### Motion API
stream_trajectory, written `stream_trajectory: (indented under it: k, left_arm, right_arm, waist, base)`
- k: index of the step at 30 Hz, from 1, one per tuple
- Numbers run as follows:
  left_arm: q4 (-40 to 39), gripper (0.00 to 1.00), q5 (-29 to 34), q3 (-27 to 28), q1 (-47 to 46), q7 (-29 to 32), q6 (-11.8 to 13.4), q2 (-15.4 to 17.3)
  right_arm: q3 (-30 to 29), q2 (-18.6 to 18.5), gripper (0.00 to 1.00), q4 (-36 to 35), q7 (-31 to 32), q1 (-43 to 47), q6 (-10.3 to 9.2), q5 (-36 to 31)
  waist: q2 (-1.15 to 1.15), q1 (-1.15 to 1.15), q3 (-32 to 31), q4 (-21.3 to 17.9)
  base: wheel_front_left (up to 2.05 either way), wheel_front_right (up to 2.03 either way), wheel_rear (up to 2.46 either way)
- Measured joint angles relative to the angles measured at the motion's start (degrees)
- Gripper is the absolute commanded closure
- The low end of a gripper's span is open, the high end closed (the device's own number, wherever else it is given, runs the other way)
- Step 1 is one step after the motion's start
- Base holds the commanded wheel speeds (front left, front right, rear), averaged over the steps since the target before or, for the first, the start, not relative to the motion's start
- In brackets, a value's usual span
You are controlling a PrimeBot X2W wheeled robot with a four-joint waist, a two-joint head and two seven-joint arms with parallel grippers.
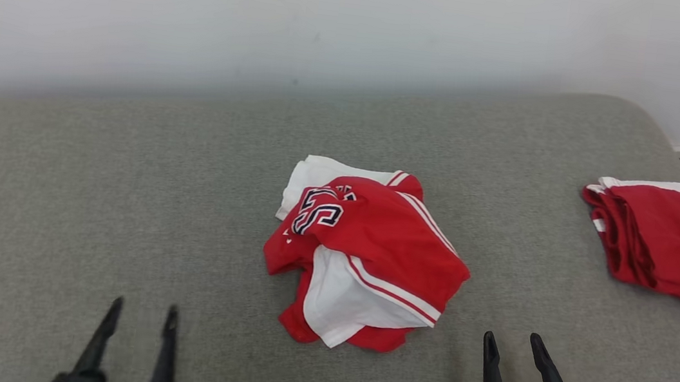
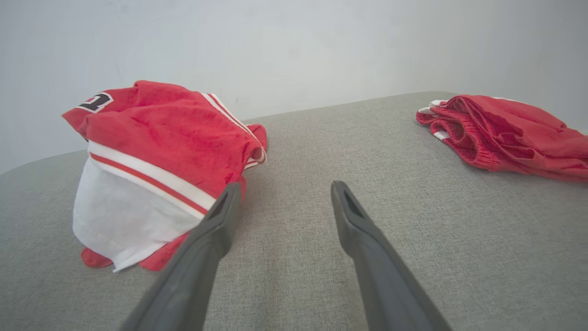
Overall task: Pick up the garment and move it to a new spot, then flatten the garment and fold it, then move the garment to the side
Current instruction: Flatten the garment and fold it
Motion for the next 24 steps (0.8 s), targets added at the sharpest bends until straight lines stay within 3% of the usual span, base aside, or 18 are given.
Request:
stream_trajectory:
  k: [5, 13, 17, 20, 24]
  left_arm:
    - [1.56, 0.0, 0.14, -6.9, -5.66, 1.79, -1.36, 0.81]
    - [4.53, 0.0, -1.97, -22.72, -20.03, 11.52, -1.68, 2.52]
    - [9.09, 0.0, -3.42, -25.98, -24.63, 16.3, -1.69, 2.08]
    - [13.73, 0.0, -2.7, -26.15, -27.21, 19.79, -0.09, 1.72]
    - [20.53, 0.0, -0.85, -25.9, -30.11, 24.38, 4.37, 1.43]
  right_arm:
    - [0.45, 0.01, 0.0, 0.15, -0.01, -0.04, 0.0, 0.01]
    - [1.0, 0.01, 0.0, 0.37, -0.05, -0.49, 0.01, 0.16]
    - [1.3, 0.0, 0.0, 0.47, -0.07, -0.62, 0.0, 0.67]
    - [1.46, 0.0, 0.0, 0.48, -0.07, -0.88, 0.01, 1.25]
    - [1.71, -0.01, 0.0, 0.08, -0.08, -1.35, 0.0, 1.92]
  waist:
    - [0.0, 0.0, -0.2, -2.13]
    - [0.0, 0.0, 0.13, -6.78]
    - [0.0, 0.0, 0.65, -9.35]
    - [0.0, 0.0, 1.23, -11.13]
    - [0.0, 0.0, 2.62, -13.23]
  base:
    - [0.0, 0.0, 0.0]
    - [0.0, 0.0, 0.0]
    - [0.0, 0.0, 0.0]
    - [0.0, 0.0, 0.0]
    - [0.0, 0.0, 0.0]
